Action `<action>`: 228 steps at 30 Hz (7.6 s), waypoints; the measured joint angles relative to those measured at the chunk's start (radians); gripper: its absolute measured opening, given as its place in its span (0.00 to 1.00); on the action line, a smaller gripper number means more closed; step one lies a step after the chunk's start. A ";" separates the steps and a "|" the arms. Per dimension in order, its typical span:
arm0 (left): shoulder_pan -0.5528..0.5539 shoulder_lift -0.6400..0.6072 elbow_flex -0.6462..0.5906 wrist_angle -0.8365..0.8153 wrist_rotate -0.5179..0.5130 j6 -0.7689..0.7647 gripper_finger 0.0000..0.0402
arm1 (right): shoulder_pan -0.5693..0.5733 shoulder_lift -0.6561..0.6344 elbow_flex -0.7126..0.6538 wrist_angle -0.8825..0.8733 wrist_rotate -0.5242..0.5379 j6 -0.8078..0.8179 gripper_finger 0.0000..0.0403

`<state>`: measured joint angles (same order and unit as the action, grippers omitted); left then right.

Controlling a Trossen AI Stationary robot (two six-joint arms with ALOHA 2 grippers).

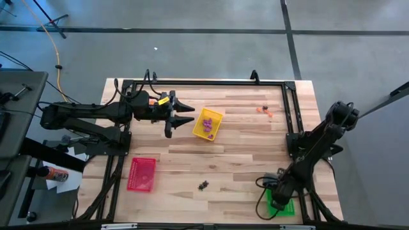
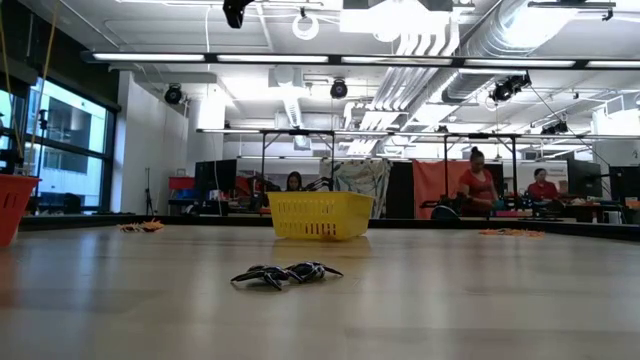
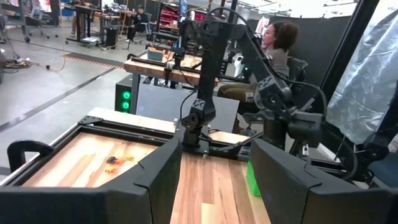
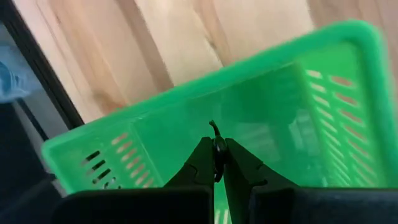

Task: Sort Halloween decoration
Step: Put the black spider toy into the green bin

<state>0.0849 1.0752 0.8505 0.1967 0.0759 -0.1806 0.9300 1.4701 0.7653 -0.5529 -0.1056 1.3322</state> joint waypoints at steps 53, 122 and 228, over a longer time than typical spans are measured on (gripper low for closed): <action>0.000 0.000 0.000 0.003 -0.001 0.001 0.45 | -0.016 0.050 0.110 -0.181 -0.086 -0.182 0.47; 0.001 0.000 0.000 0.003 -0.001 0.000 0.45 | -0.007 -0.055 0.333 -0.578 -0.087 -0.485 0.04; 0.497 0.288 -0.128 -0.966 -0.133 -0.288 0.37 | -0.991 -0.105 0.298 0.744 0.123 -1.261 0.00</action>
<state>0.5823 1.3634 0.7222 -0.7691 -0.0573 -0.4691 -0.0612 1.3647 1.0637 0.1913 0.0170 0.0710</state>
